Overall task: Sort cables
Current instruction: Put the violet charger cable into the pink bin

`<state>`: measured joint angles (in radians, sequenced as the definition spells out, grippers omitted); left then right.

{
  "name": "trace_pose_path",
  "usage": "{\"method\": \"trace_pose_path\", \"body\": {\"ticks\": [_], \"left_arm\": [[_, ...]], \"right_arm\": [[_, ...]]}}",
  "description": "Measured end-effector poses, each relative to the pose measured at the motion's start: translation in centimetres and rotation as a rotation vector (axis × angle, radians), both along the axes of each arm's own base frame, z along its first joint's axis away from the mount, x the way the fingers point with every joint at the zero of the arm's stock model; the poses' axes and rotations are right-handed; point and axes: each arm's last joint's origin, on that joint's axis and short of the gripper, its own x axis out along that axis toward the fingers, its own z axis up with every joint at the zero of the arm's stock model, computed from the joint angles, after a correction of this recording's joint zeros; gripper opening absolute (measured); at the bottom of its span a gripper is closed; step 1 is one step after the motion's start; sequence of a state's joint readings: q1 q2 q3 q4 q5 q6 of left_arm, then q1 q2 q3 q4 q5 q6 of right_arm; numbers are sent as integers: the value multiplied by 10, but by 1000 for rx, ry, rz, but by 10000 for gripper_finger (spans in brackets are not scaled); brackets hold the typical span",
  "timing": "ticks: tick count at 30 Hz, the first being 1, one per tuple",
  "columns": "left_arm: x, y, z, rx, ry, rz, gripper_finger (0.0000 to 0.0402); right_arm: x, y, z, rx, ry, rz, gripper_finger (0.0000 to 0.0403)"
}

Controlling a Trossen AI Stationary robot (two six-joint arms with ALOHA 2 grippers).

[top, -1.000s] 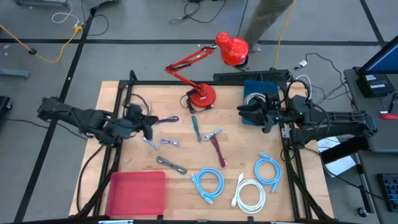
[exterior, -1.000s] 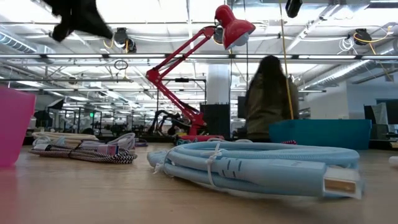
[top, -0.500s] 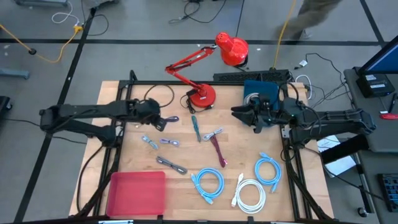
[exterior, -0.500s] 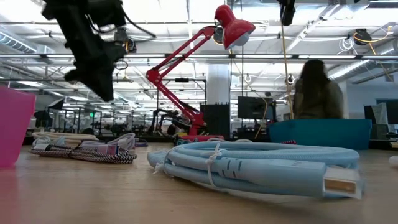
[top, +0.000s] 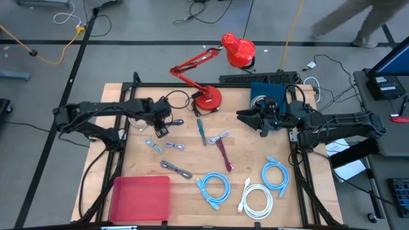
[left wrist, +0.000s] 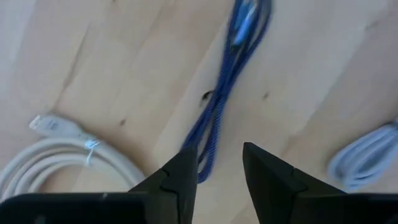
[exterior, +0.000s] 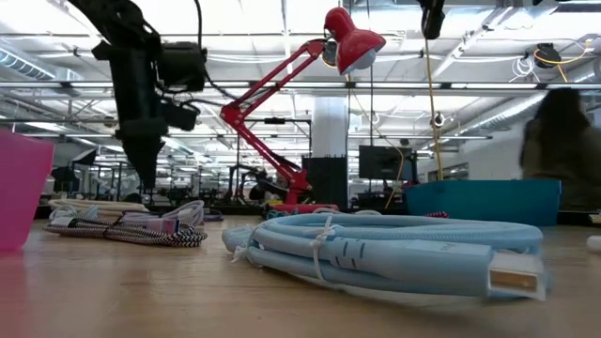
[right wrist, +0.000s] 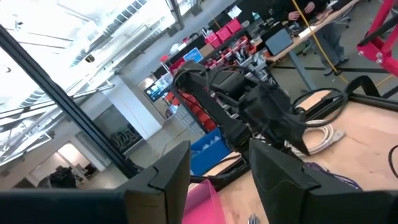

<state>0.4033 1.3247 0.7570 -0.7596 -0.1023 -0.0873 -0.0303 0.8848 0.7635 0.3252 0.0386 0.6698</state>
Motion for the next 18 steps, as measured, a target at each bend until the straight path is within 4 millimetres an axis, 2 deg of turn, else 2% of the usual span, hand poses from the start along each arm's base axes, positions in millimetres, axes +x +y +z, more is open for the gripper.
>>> {"method": "trace_pose_path", "body": {"ticks": [7,18], "left_arm": [[-1,9,-14,-37,83,11,149],[12,13,-40,-91,123,-2,150]], "right_arm": [[0,1,0,2,0,18,155],[0,2,0,2,0,25,155]]}}
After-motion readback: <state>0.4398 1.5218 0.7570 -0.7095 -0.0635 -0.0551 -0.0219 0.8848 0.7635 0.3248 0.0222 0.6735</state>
